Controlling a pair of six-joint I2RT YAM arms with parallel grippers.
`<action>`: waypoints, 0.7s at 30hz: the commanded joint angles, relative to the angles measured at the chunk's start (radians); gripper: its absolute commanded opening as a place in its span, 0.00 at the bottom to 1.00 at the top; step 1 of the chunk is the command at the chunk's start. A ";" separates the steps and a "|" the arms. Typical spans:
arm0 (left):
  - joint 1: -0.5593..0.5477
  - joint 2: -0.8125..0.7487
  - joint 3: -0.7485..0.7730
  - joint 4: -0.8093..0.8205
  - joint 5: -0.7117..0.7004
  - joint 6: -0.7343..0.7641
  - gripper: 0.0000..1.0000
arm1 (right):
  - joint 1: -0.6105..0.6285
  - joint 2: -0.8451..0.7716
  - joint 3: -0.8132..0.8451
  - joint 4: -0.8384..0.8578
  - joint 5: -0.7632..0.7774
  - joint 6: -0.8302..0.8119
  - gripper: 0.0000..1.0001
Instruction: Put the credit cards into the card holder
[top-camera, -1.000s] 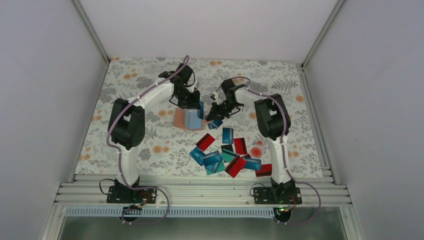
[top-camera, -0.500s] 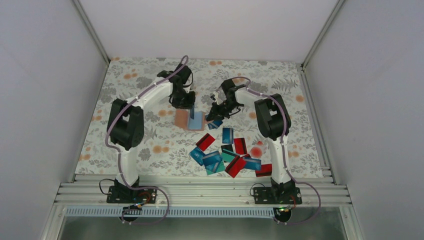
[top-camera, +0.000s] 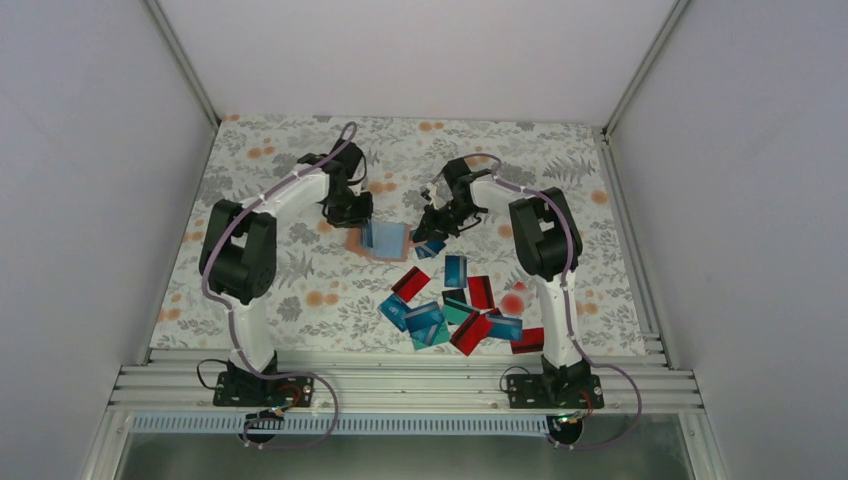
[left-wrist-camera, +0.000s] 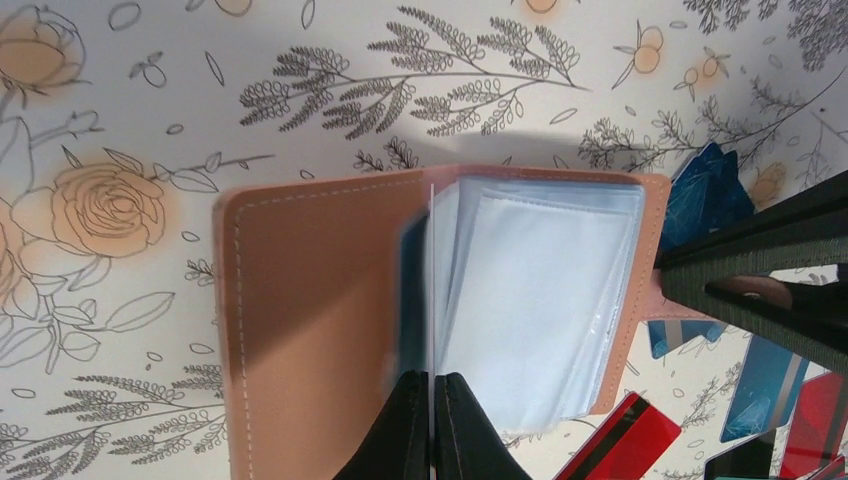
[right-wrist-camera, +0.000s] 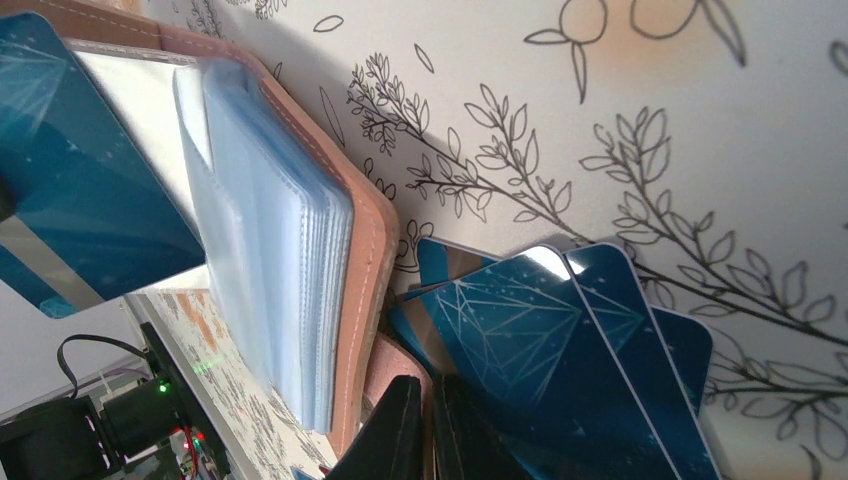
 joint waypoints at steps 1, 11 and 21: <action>0.011 -0.037 -0.020 0.061 0.016 0.014 0.02 | 0.011 0.108 -0.047 -0.026 0.184 -0.013 0.04; 0.047 -0.052 -0.105 0.193 0.152 0.011 0.02 | 0.011 0.137 -0.033 -0.040 0.188 -0.012 0.04; 0.088 -0.046 -0.184 0.293 0.250 0.009 0.02 | 0.011 0.164 -0.024 -0.052 0.183 -0.002 0.04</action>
